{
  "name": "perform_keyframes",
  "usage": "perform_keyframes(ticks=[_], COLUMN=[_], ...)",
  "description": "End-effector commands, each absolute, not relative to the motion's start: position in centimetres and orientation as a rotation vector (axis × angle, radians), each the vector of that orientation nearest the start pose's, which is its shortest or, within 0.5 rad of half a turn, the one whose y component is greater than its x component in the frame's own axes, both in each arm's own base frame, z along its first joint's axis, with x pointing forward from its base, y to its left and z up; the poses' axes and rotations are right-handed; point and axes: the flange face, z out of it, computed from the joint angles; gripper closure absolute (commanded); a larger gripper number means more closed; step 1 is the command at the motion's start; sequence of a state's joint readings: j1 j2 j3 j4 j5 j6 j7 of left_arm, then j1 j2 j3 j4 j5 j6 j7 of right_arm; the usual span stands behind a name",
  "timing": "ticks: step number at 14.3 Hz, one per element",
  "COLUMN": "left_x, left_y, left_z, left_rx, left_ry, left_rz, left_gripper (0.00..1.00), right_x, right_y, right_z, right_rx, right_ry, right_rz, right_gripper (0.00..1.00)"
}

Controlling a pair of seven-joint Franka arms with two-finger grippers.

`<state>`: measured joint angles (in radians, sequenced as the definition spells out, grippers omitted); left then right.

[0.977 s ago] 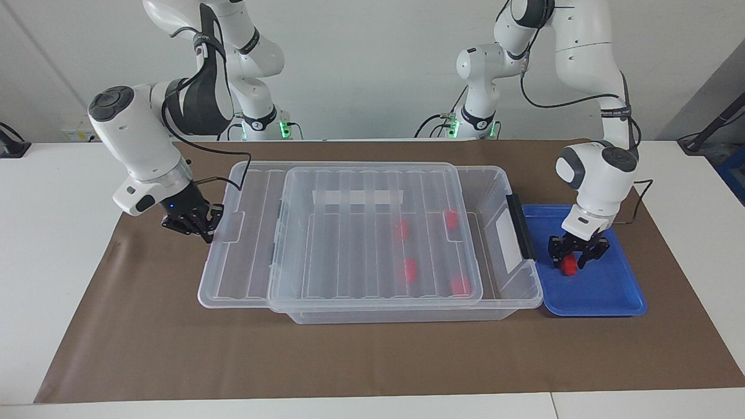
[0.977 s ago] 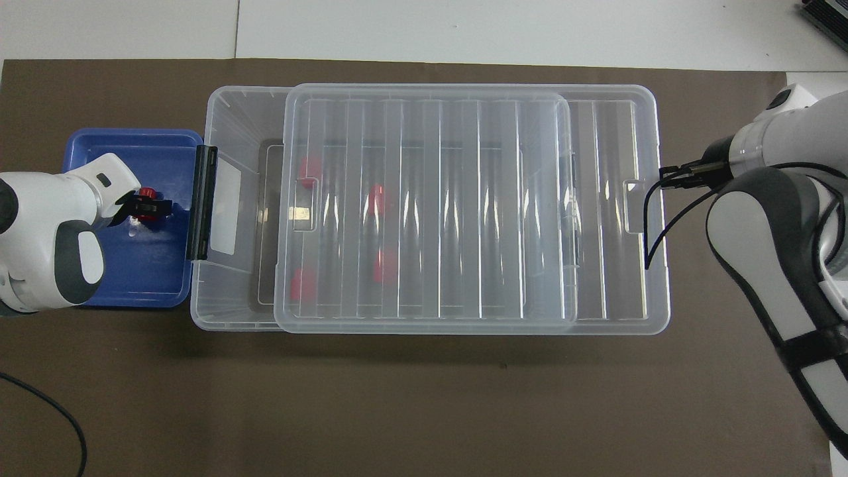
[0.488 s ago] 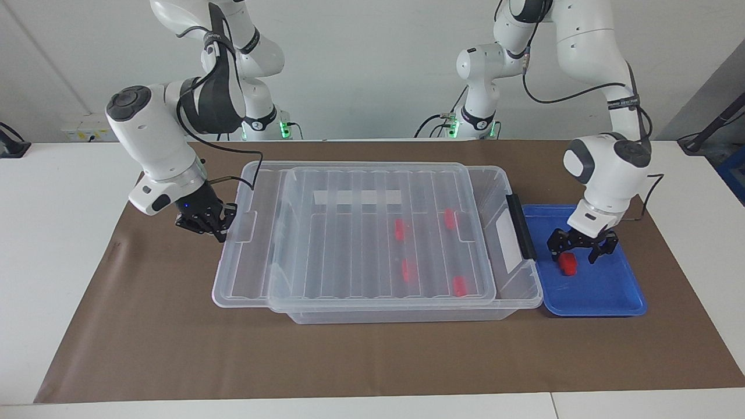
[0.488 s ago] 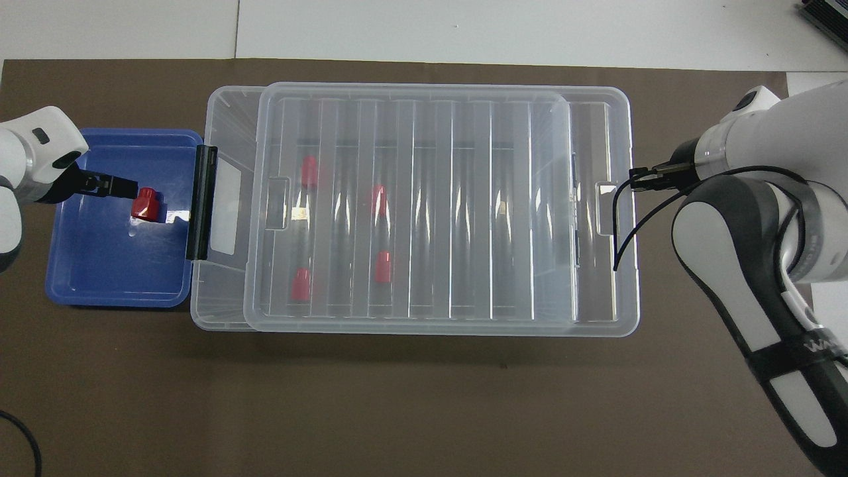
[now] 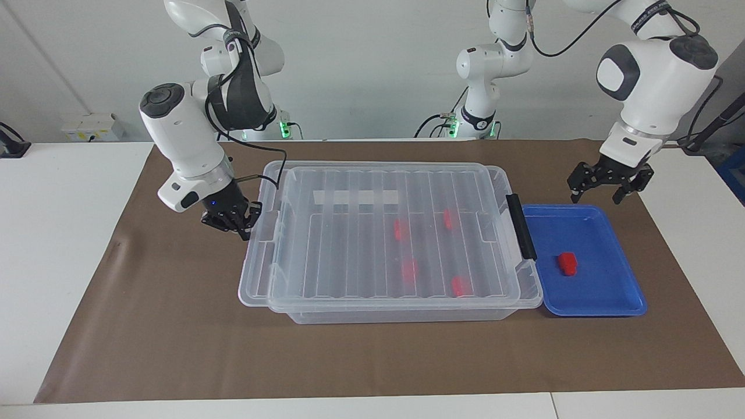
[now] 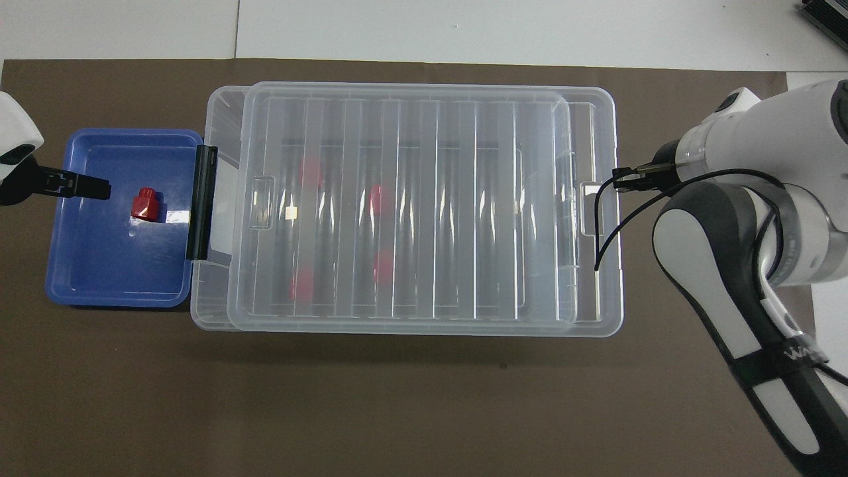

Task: Place red block in blue tray from box
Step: 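Open the left gripper and release the red block in the tray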

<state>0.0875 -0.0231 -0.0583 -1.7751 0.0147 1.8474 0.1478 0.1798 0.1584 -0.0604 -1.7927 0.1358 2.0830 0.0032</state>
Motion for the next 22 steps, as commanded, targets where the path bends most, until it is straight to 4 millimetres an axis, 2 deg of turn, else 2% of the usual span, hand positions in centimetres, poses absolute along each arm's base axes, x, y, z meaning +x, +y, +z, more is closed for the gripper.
perform_keyframes(ticks=[1, 2, 4, 6, 10, 12, 16, 19, 21, 22], left_x=[54.7, 54.4, 53.6, 53.8, 53.9, 54.1, 54.1, 54.4, 54.6, 54.8], left_y=[0.7, -0.2, -0.4, -0.3, -0.4, -1.6, -1.6, -1.7, -1.6, -1.6], left_z=[60.0, 60.7, 62.0, 62.7, 62.7, 62.7, 62.7, 62.0, 61.5, 61.3], left_rx=[-3.12, -3.12, -3.119, -3.117, -3.119, -3.117, -3.118, -3.121, -3.122, -3.122], left_ry=[0.167, 0.19, 0.197, 0.202, 0.185, 0.216, 0.216, 0.221, 0.217, 0.219], left_rz=[-0.051, -0.049, -0.034, -0.068, -0.092, -0.109, -0.114, -0.091, -0.079, -0.076], left_gripper=[0.0, 0.0, 0.0, 0.0, 0.0, 0.0, 0.0, 0.0, 0.0, 0.0], right_x=[61.3, 61.3, 61.3, 61.2, 61.2, 61.2, 61.2, 61.3, 61.1, 60.8], right_y=[9.3, 9.3, 9.3, 9.8, 10.1, 10.0, 10.0, 8.4, 7.5, 7.1], right_z=[47.1, 47.1, 47.1, 47.1, 47.1, 47.1, 47.3, 48.6, 50.3, 51.2], right_rx=[-2.935, -2.93, -2.927, -2.926, -2.925, -2.926, -2.927, -3.004, -3.109, -3.122], right_ry=[-0.015, -0.012, -0.008, -0.018, -0.029, -0.034, -0.034, -0.063, -0.133, -0.129], right_rz=[-0.195, -0.197, -0.196, -0.192, -0.191, -0.19, -0.189, -0.214, -0.199, -0.177], right_gripper=[1.0, 1.0, 1.0, 1.0, 1.0, 1.0, 1.0, 1.0, 1.0, 0.82])
